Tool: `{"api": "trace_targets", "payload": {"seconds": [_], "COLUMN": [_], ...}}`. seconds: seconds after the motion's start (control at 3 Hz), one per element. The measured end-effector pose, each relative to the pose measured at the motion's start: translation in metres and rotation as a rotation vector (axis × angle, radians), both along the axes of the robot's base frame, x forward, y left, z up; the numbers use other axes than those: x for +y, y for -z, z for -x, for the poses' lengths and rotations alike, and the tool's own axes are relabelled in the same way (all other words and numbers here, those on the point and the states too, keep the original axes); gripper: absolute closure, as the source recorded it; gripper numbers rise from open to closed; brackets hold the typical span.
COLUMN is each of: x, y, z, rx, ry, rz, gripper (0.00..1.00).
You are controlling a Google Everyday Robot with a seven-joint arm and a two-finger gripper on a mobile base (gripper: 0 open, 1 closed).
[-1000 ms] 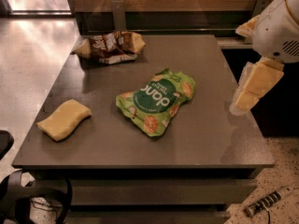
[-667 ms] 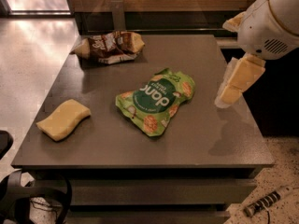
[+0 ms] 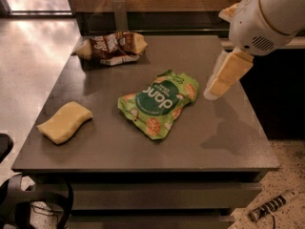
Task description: Pick brown chip bag
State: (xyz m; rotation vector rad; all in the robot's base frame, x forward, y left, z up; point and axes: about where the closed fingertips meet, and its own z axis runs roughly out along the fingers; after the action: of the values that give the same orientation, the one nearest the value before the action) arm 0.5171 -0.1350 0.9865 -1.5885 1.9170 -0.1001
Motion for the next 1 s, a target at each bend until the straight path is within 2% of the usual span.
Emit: {"api": "trace_targets", "payload": {"seconds": [0.33,0.67,1.0], "x": [0.011,0.046,0.086], "y": [0.005,0.007,0.009], "z": [-0.026,-0.075,-0.123], "rx": [-0.027,-0.101,-0.175], "ry": [-0.005,-0.069,-0.127], "rz": [0.006,-0.024,-0.090], "gripper": [0.00,0.00,0.00]}}
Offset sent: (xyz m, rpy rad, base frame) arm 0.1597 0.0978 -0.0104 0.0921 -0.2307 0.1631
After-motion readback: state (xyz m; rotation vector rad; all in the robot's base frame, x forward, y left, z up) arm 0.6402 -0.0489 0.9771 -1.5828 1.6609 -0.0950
